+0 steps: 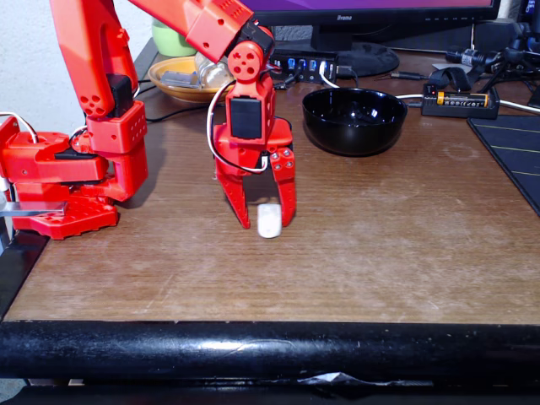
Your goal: Ramasse la gomme et mets-la dans le bol.
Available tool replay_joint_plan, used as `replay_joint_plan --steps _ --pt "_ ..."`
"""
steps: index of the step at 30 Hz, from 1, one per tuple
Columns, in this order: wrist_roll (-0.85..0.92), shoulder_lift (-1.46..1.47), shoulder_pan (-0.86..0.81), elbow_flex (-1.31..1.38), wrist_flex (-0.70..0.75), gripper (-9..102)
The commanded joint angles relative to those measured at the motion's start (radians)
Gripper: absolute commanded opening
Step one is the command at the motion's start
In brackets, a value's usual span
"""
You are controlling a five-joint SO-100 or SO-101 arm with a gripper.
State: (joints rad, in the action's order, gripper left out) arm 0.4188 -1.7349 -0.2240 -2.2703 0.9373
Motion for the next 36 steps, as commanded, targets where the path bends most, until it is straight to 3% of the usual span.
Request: replay_joint_plan --steps 1,6,12,18,26,36 --pt "0.003 -0.008 -0.011 -0.002 -0.008 5" --pt "-0.008 -0.014 -0.011 0.000 -0.017 -6" --pt "-0.031 -0.075 -0.008 0.034 0.035 -6" --pt "-0.063 -0.362 0.046 0.046 0.173 -6" --pt "-0.140 -0.588 0.245 0.189 0.431 -6" --pt "-0.222 -0.785 0.537 0.275 0.532 -6"
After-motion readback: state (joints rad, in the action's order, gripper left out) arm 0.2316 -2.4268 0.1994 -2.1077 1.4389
